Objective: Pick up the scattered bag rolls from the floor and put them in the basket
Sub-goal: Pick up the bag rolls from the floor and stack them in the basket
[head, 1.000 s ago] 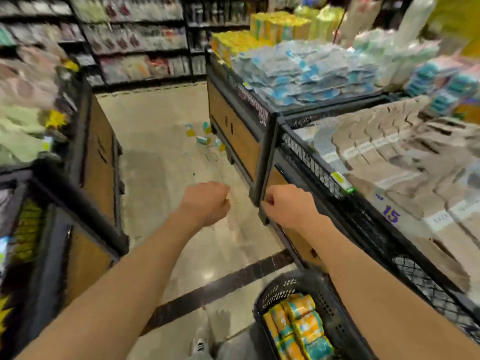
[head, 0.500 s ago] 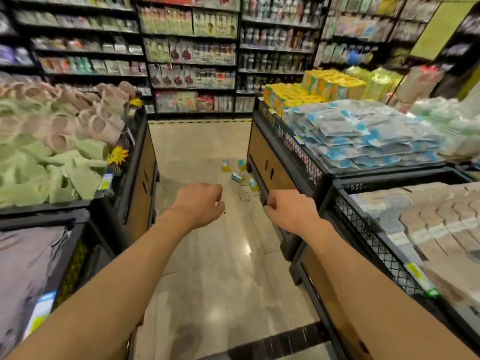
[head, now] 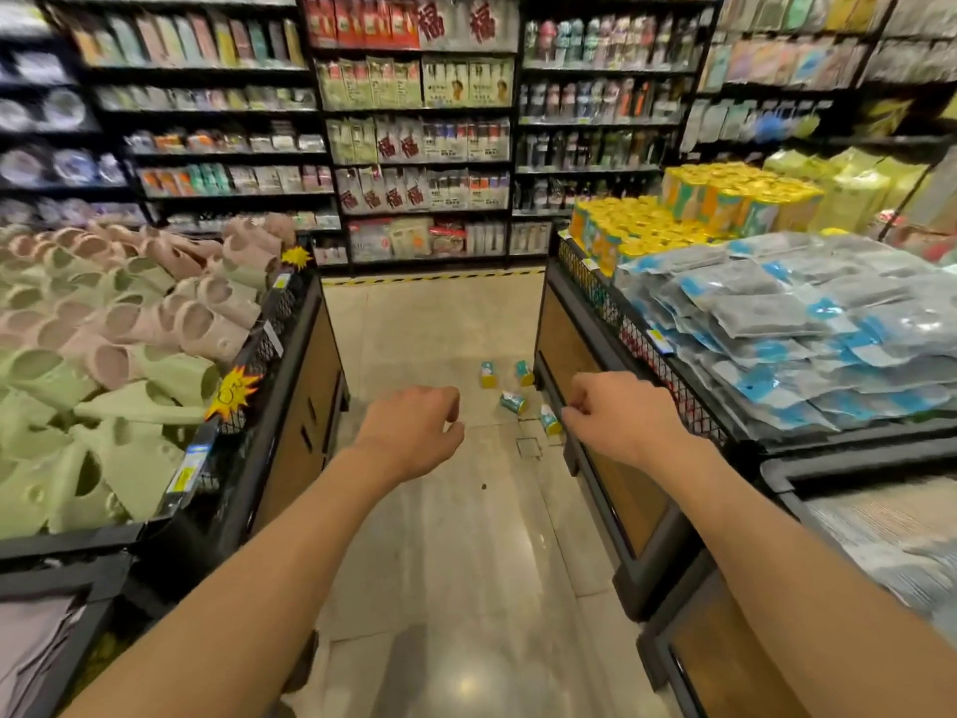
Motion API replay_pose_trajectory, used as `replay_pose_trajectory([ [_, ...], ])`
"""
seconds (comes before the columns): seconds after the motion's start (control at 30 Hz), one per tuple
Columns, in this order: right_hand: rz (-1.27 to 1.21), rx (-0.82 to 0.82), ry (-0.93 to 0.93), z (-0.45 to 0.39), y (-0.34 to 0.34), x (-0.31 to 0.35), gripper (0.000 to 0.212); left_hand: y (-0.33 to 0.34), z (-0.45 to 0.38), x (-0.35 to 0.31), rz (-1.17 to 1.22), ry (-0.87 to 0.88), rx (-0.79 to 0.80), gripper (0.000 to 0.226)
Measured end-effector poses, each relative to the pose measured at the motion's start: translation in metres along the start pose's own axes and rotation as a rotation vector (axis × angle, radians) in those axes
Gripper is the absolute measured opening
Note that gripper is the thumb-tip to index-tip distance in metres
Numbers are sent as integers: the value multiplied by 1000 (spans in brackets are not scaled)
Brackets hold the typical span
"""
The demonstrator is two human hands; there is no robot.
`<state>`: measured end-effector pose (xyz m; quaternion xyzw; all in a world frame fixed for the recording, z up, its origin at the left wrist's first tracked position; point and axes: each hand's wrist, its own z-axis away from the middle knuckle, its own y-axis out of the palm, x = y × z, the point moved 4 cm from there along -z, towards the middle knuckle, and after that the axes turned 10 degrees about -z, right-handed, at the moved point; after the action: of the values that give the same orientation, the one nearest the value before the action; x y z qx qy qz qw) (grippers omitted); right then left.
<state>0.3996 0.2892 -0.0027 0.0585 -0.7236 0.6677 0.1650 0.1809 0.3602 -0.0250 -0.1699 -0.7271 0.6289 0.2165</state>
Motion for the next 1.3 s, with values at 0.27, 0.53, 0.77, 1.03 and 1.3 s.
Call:
replay_pose_trajectory([
  [0.27, -35, 34, -41, -142, 1, -27, 20, -5, -146, 7, -2, -27, -14, 23],
  [0.53, -52, 82, -51, -281, 27, -38, 21, 35, -267, 56, 0, -54, 12, 24],
  [0.77, -4, 101, 0, -423, 46, -46, 19, 85, -407, 111, 61, -16, 23, 24],
  [1.03, -7, 81, 73, -559, 46, -61, 24, 113, -545, 141, 45, 82, 46, 26],
  [1.3, -4, 139, 119, -682, 78, -107, 23, 170, -668, 156, 40, 126, 128, 26],
])
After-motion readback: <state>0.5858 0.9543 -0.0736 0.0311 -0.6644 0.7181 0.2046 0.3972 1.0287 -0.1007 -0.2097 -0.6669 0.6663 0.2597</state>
